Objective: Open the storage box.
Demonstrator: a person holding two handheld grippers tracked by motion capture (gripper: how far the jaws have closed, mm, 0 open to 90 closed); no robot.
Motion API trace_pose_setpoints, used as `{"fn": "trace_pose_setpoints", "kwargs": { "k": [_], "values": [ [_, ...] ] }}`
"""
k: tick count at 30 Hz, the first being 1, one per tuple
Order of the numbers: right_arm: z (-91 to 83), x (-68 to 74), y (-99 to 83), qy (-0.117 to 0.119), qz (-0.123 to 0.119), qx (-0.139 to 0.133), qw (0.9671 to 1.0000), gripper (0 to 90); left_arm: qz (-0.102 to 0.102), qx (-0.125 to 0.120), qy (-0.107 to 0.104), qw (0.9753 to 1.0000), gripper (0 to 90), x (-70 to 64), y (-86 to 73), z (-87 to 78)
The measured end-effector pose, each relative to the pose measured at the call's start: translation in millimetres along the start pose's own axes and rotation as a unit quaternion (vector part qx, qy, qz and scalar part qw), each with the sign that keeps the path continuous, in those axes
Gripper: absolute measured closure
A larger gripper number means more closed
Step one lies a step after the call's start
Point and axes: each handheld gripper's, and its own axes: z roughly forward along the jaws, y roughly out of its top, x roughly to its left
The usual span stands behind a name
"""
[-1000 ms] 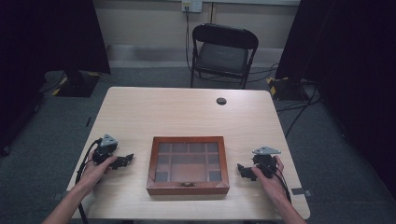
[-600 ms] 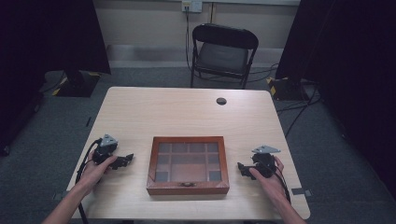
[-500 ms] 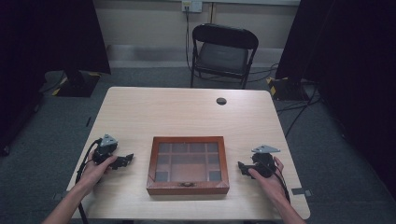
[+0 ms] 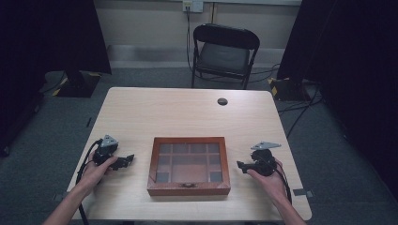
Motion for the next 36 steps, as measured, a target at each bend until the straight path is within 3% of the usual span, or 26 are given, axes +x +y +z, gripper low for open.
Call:
{"fn": "trace_pose_setpoints", "kwargs": {
  "k": [9, 17, 23, 24, 31, 36],
  "values": [
    [-15.0, 4.8, 10.3, 0.040, 0.001, -0.020, 0.9990, 37.9, 0.000, 0.000, 0.000, 1.0000, 12.3, 0.0, 0.0, 0.1],
    [-25.9, 11.6, 17.0, 0.083, -0.007, -0.040, 0.9957, 46.4, 0.001, 0.000, 0.001, 1.0000, 12.3, 0.0, 0.0, 0.0],
    [-33.3, 17.8, 21.3, 0.100, -0.016, -0.047, 0.9938, 50.0, 0.000, 0.000, 0.000, 1.0000, 12.3, -0.1, 0.0, 0.1],
    [-35.5, 21.2, 23.8, 0.112, -0.020, -0.052, 0.9921, 51.3, 0.001, 0.000, 0.001, 1.0000, 12.2, 0.1, 0.0, -0.1],
    [-39.4, 36.7, 33.1, 0.134, -0.037, -0.059, 0.9885, 54.1, 0.001, 0.000, 0.002, 1.0000, 12.0, 0.1, 0.1, 0.1],
    [-41.2, 51.4, 44.3, 0.158, -0.054, -0.060, 0.9840, 54.8, 0.000, 0.000, 0.002, 1.0000, 12.0, 0.0, 0.0, 0.2]
  ]
}}
